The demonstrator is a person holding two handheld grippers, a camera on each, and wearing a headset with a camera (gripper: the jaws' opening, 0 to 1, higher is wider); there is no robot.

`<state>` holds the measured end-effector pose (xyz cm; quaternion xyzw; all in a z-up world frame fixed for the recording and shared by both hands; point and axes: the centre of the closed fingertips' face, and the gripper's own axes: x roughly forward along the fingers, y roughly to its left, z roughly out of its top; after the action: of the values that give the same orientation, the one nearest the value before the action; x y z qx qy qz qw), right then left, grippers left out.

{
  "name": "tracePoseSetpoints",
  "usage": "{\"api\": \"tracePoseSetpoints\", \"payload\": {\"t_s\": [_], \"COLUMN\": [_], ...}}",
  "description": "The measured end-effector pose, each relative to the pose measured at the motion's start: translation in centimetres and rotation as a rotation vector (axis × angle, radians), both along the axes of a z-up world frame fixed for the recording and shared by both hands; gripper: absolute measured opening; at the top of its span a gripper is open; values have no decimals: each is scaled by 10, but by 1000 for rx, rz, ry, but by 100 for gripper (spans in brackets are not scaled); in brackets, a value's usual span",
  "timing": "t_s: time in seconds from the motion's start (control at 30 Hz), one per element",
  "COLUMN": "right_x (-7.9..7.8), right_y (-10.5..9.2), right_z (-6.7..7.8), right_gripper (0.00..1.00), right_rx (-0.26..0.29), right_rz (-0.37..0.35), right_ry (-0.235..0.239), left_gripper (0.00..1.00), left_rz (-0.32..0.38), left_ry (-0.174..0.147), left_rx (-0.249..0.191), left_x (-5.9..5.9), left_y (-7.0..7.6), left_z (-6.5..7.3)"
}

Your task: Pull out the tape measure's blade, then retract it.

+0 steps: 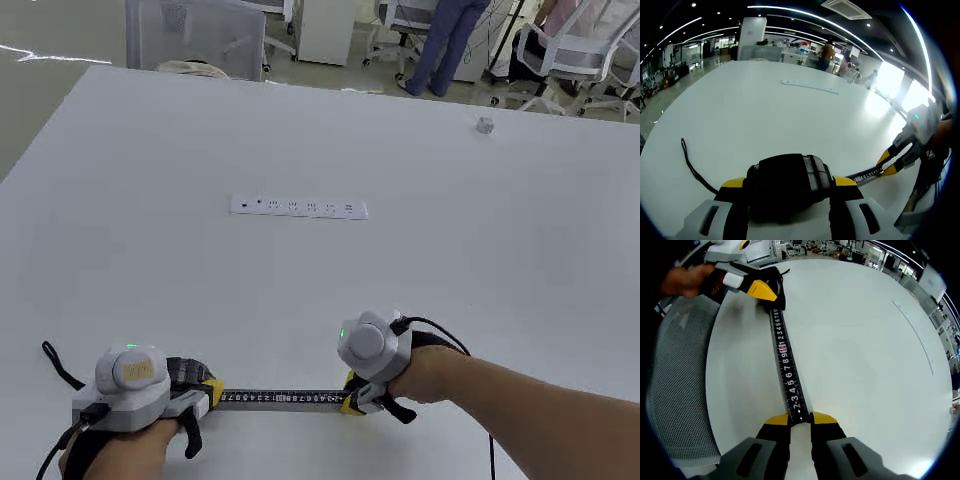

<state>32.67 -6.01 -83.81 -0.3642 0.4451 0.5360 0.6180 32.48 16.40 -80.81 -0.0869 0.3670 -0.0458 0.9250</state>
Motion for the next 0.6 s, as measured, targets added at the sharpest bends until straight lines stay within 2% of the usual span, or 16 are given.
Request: {"api": "tracePoseSetpoints", "payload": {"t_s": [0.6], "right_x": [-1], "right_y": [8], "right_z": [0], "right_gripper": [14], "right_rx": [4], "right_rz": [-3], "right_ry": [4], "left_gripper": [62], "left_rz": [-2], "left_ry": [-1], "left_rx": [-3], "left_x": [0], "left_y": [0], "left_z": [0]}}
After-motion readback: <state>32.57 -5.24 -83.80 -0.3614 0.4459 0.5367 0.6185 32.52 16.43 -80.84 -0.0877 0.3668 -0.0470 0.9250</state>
